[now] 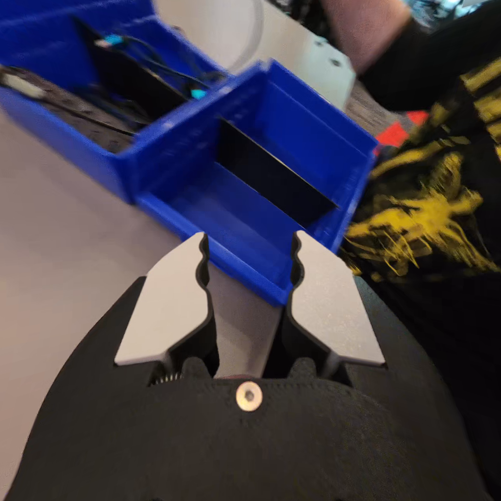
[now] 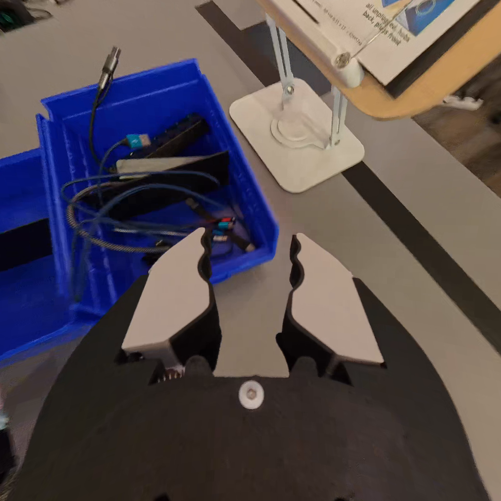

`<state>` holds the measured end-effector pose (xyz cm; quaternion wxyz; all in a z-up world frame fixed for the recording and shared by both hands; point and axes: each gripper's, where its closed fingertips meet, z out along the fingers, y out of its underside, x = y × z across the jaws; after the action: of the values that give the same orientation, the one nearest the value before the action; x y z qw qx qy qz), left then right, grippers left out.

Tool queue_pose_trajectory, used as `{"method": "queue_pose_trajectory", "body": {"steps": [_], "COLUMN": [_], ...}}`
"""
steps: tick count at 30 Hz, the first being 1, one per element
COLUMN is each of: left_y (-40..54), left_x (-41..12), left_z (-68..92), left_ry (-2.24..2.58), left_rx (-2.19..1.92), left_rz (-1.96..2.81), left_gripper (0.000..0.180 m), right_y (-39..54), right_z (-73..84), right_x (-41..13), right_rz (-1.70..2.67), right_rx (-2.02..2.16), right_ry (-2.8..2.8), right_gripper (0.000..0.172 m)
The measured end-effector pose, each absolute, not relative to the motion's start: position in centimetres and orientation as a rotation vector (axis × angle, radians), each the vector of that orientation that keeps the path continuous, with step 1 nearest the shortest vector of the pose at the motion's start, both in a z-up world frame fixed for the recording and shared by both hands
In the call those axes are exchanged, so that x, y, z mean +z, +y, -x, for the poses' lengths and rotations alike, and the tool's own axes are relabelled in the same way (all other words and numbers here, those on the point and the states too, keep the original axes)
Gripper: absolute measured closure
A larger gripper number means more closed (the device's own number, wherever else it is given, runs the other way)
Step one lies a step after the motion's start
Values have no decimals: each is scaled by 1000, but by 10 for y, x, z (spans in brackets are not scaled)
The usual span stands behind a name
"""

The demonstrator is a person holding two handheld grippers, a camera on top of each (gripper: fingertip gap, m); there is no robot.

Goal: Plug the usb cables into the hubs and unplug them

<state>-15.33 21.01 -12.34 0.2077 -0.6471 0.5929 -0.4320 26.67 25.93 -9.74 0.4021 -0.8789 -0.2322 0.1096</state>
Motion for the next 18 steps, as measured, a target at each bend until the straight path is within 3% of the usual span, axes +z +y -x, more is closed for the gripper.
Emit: {"method": "queue_pose_trajectory", "body": {"steps": [4, 8, 12, 13, 15, 18], "left_y": [289, 334, 349, 345, 345, 349], "left_x": [-116, -145, -184, -193, -200, -200], "left_z": [95, 43, 21, 19, 17, 19], "left_ry": [1358, 1246, 1321, 1384, 1412, 1438], "left_rx": [-1076, -937, -832, -819, -807, -762], "left_rz": [2019, 2182, 2303, 2330, 2357, 2359], "left_gripper": [112, 106, 123, 140, 144, 152], "right_y": [168, 112, 90, 91, 92, 93], "right_z": [-208, -149, -113, -108, -106, -104], "right_x": [-109, -140, -168, -174, -190, -198], "right_rz": [2363, 2438, 2495, 2504, 2567, 2613], "right_rx": [387, 556, 637, 629, 555, 551], "right_ry": [-582, -521, -431, -414, -438, -488], "right_gripper": [112, 107, 106, 108, 112, 131]}}
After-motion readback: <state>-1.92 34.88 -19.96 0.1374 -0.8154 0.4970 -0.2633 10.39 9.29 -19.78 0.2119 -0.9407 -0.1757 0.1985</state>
